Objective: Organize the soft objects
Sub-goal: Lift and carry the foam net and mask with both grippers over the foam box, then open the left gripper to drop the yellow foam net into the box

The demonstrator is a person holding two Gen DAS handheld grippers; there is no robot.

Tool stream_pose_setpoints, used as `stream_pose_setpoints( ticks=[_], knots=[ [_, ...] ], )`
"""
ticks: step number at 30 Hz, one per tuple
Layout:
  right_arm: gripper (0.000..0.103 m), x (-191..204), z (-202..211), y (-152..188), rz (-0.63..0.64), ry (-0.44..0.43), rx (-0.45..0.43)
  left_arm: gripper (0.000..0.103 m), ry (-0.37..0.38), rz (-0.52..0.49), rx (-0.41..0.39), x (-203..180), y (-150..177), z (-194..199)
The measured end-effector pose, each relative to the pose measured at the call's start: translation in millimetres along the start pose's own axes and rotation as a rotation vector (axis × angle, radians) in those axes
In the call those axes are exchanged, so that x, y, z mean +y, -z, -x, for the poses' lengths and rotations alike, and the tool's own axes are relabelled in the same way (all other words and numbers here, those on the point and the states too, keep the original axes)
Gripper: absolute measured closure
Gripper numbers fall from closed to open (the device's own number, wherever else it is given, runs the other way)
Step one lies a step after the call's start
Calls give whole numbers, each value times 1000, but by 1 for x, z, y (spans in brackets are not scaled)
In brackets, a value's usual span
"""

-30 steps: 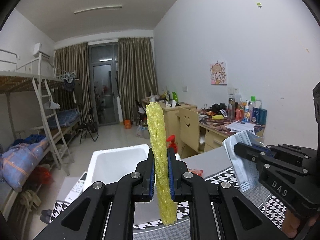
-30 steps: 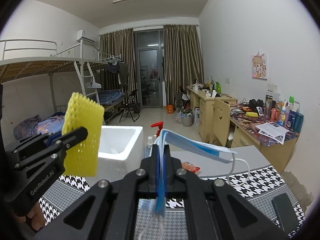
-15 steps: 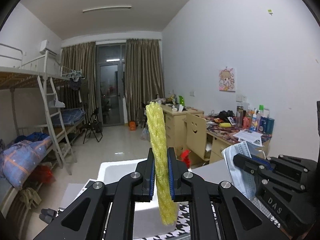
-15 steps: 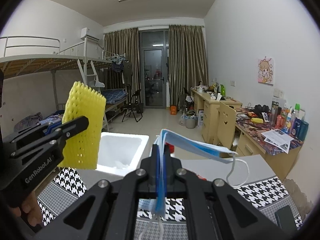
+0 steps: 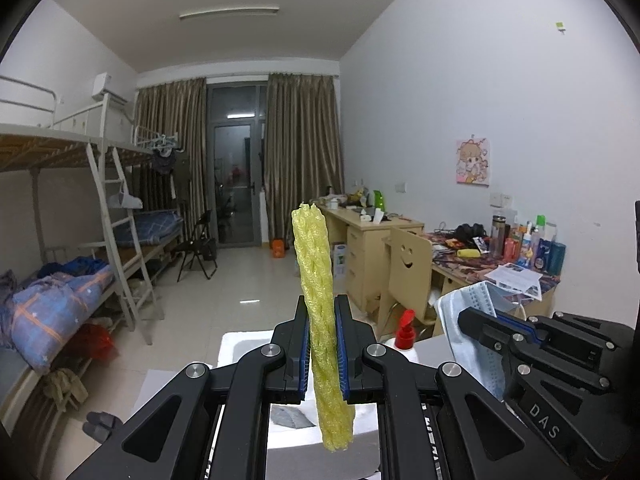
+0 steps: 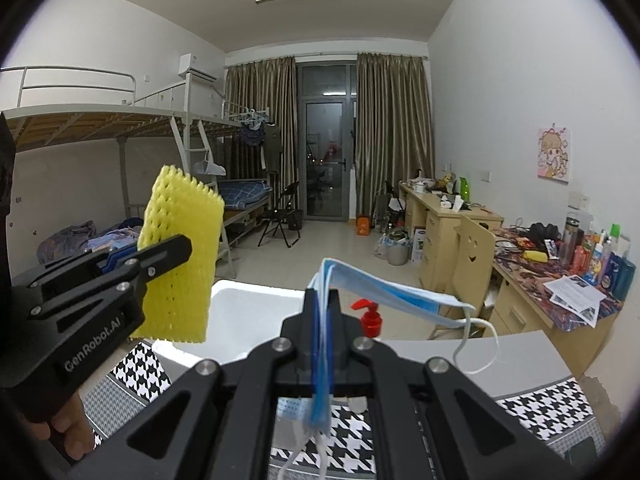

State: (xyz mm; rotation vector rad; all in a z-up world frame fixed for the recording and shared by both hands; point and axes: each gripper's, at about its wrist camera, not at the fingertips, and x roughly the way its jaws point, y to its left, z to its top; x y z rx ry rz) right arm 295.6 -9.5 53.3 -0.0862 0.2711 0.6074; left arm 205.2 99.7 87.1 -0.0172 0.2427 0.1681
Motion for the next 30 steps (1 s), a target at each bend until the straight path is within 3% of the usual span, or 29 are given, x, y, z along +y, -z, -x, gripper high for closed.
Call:
stream_pose_setpoints(
  ticks=[19,30],
  knots=[
    [98,22,-50,-1,1,-85,53,91,-12,34,80,25,11,-52],
    [98,10,-66,-1,-21,-98,76,91,0,62,145,36,19,-73]
  ],
)
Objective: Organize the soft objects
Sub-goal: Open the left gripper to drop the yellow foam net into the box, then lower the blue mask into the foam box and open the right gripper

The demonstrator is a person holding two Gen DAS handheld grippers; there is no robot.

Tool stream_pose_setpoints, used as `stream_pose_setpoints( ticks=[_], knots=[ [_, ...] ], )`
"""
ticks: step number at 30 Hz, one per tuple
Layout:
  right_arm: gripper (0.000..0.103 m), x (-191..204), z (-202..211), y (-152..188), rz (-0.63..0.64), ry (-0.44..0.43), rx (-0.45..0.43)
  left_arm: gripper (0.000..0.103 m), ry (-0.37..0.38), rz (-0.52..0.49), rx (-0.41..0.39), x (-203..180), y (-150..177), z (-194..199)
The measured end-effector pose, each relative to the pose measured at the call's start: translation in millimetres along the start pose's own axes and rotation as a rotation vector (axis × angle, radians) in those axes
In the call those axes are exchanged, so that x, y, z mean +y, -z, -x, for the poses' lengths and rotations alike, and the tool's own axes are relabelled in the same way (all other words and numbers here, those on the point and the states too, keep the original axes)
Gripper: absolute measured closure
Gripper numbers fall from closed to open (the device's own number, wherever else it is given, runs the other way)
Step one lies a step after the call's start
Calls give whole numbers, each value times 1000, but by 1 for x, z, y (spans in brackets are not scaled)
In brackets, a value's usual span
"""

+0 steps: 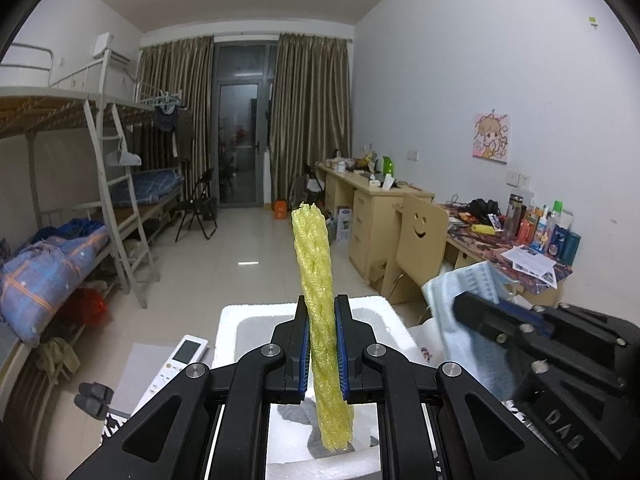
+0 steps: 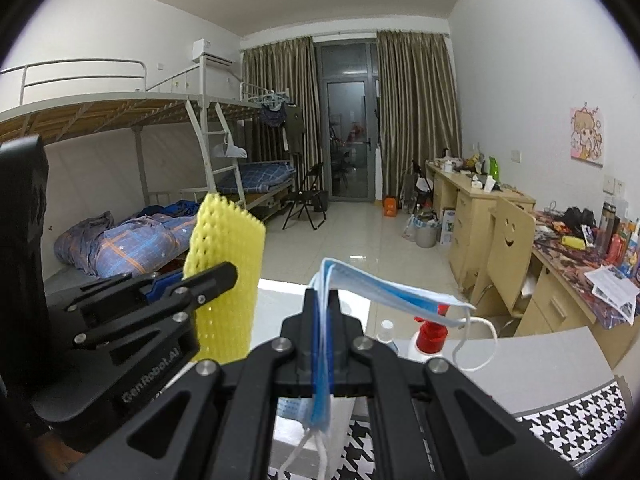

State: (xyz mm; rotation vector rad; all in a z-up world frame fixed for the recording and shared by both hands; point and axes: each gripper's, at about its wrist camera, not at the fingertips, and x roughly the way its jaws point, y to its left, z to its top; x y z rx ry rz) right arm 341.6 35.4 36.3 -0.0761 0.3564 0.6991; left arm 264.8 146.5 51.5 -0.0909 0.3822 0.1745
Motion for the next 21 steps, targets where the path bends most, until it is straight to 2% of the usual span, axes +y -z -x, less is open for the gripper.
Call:
stream_pose_setpoints(
  ticks=[7,9,11,13,15,17,21],
  knots=[
    [98,1,1,-3,-7,1,1,90,1,1,67,1,3,-17],
    [98,3,-1,-4,-1,0,4,78,-5,-5,85,0,4,-21],
    [98,3,-2,-4,-3,4,6,39,-7,-1,91,1,5,-22],
    [98,4,-3,-4,-2,-1,11,24,-24,0,83,2,5,-20],
    [98,4,-3,-4,1,0,11,21,-39,12,78,5,4,-18],
    [98,3,-5,-4,0,0,16,9,-46,17,76,6,3,-18],
    [98,2,-9,-3,0,-15,32,4,-97,25,35,10,-2,-9]
  ],
)
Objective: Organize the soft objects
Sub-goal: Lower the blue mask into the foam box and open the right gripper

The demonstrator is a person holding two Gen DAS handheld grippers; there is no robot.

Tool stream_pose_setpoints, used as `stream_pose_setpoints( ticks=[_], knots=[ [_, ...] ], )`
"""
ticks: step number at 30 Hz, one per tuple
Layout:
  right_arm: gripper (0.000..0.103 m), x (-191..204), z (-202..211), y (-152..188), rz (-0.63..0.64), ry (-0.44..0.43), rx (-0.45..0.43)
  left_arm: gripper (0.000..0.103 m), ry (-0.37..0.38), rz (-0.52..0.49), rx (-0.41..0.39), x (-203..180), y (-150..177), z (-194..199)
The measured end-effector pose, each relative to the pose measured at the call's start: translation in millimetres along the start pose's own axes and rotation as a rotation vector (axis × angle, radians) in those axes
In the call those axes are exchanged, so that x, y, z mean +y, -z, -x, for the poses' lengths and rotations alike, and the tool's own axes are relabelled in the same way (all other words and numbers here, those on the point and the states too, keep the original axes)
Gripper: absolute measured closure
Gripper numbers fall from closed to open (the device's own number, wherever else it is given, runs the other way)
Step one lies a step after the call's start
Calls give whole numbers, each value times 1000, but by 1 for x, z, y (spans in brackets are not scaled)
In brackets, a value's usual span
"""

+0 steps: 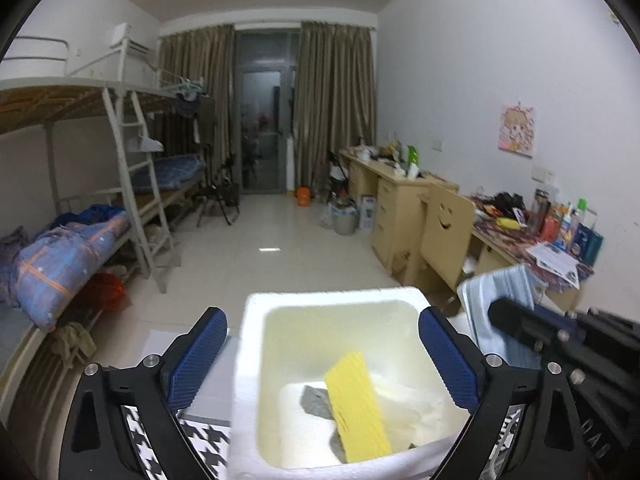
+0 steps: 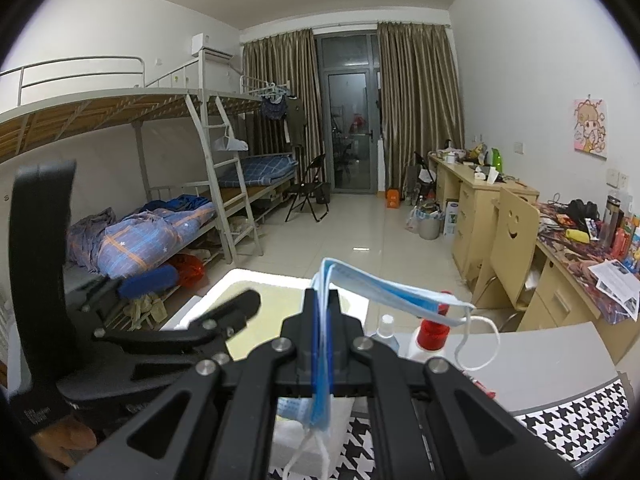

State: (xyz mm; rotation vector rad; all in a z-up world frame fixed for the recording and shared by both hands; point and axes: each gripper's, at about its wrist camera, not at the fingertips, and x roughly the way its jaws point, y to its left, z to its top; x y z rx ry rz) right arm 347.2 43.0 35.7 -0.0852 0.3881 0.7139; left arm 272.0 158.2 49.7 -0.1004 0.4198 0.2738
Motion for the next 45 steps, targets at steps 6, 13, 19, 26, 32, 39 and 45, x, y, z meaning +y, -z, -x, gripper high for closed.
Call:
stream_pose_setpoints(
  ticks=[6,13,19,26,32,39,45],
  knots=[
    [98,7,-5,-1,30,2,9,1,-64,19,-17,11,-7,7],
    [98,7,-10,-9,11,-9,21,1,-138,53,-24,31,-12,11],
    [98,18,-17,-12,34,-21,44,1,-215,77,-39,46,-17,19],
    [98,32,-24,-15,51,-43,72,1,-267,99,-54,64,-21,26],
    [98,41,-31,-14,65,-52,99,1,-253,139,-63,80,-25,33],
    [98,53,-41,-11,95,-32,132,1,-241,174,-83,89,-25,45],
    [97,58,-54,-9,106,-26,169,1,-227,184,-89,91,-26,49]
  ],
)
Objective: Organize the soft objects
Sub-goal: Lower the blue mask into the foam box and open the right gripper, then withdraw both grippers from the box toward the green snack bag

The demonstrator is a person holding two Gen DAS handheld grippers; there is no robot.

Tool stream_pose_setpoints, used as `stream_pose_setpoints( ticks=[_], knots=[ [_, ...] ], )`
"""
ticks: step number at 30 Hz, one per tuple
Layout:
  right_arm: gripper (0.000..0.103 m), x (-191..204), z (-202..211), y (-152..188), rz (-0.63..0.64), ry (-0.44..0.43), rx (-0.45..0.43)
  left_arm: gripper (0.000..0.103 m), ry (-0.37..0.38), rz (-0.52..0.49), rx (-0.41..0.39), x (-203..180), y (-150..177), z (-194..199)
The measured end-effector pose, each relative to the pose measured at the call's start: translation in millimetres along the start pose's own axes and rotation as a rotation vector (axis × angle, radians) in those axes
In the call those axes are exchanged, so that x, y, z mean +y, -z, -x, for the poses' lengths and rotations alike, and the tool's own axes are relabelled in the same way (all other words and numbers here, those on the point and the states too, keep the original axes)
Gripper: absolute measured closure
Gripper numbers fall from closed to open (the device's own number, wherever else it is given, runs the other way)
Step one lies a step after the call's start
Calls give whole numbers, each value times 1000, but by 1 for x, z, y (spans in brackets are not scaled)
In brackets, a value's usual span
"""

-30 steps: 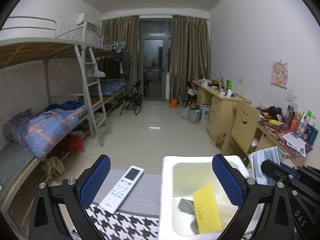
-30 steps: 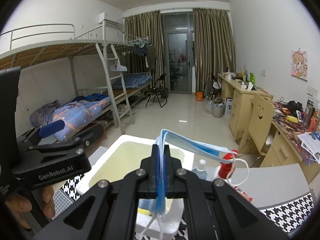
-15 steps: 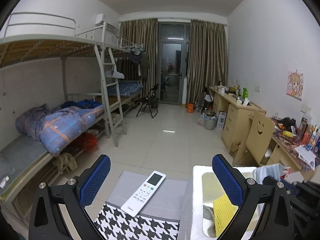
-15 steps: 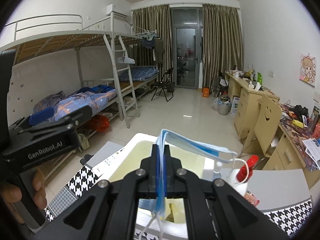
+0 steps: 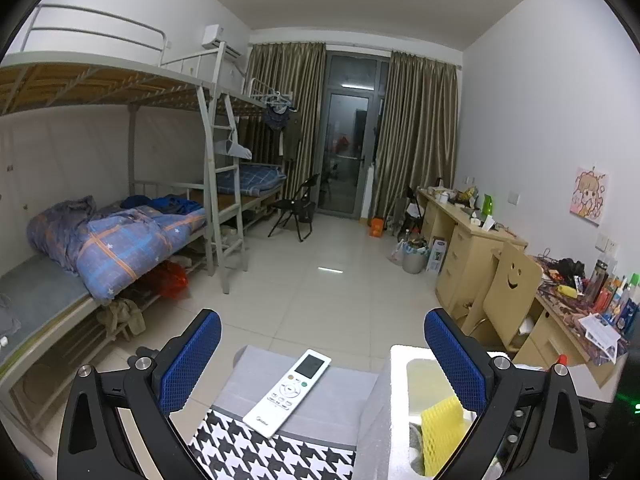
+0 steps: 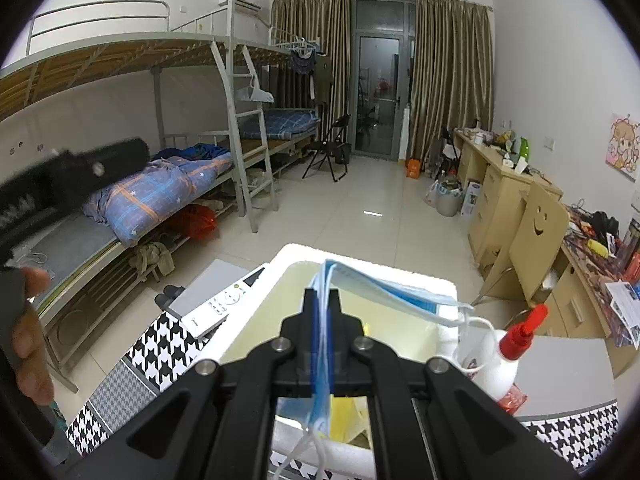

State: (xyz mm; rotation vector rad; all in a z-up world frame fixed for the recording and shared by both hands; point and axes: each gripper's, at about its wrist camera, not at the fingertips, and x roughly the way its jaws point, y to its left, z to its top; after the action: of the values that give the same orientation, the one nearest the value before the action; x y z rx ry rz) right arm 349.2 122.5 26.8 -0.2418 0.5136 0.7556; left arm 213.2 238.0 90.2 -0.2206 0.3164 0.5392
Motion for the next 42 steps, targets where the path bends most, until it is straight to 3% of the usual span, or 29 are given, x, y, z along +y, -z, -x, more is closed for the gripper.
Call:
stream_pose_setpoints(
  ticks=[4,7,9,12,15,20,23,42],
  knots=[
    [90,-2,-13,3,-3,11,41,1,8,2,1,2,-1,1],
    [73,-5,-18,4,-12,9,66,1,11,10,-2,3,-2,2],
    [52,-6,-18,6,-26,-3,74,1,16,11,-3,1,-2,1],
    [36,-4,-14,8,-32,-5,65,1,22,13,3,0,-2,1],
    [27,-1,-8,9,-19,7,44,1,26,21,0,1,-3,2],
    [25,-3,4,8,-45,10,27,1,41,28,-3,4,-4,6],
    [19,-2,13,8,-45,28,7,1,47,25,-6,2,-4,7],
    [13,-18,77,19,-85,76,-81,1,85,-35,-32,-20,2,21]
  ],
)
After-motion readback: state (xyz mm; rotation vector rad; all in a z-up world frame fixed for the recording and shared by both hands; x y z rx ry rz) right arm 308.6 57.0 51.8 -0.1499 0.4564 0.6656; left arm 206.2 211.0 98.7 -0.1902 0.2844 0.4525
